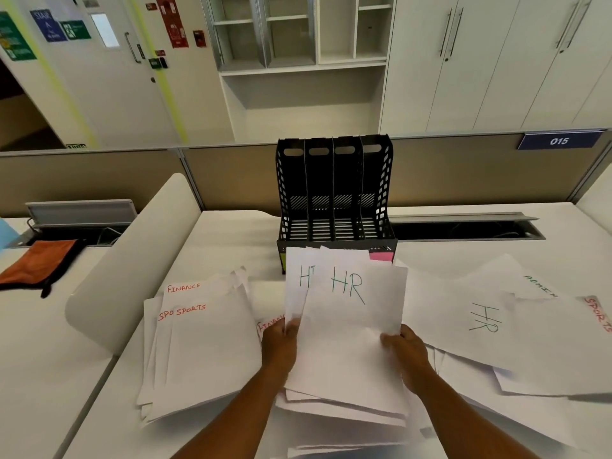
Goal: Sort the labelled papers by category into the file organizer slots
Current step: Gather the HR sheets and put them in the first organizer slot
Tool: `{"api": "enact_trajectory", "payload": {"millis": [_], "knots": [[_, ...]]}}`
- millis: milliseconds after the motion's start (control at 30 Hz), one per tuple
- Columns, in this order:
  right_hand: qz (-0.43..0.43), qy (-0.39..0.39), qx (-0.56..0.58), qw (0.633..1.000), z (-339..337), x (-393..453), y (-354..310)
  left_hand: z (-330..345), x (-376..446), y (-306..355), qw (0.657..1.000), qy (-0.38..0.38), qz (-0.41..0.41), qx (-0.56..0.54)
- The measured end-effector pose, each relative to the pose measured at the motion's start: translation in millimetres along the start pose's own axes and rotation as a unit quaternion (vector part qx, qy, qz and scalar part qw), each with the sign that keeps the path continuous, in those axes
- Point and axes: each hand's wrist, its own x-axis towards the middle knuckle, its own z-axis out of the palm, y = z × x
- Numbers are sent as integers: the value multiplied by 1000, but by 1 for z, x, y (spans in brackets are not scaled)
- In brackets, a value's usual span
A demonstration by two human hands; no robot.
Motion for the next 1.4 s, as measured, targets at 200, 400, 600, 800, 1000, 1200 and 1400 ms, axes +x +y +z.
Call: {"api": "enact_trajectory", "payload": {"millis": [200, 400, 600, 800, 1000, 1200, 1400], "knots": [[-13, -5, 35, 999, -3, 2, 1, -2, 5, 1, 997, -23, -37, -61], [-41, 7, 21, 999, -2, 3, 0, 2, 5, 0, 996, 33, -43, -66], [-50, -7, 28, 998, -4, 2, 0, 0, 10, -5, 994, 66, -17, -82], [-31, -13, 61, 998, -4, -2, -1, -2, 13, -11, 996, 42, 77, -8], [-9, -36, 77, 996, -3, 1, -1, 2, 8, -6, 998, 3, 36, -50], [5, -65, 100, 993, -5, 2, -1, -5, 13, -8, 999, 21, 32, -28], [8, -46, 77, 996, -3, 5, -2, -7, 12, -1, 994, 66, -28, -77]]}}
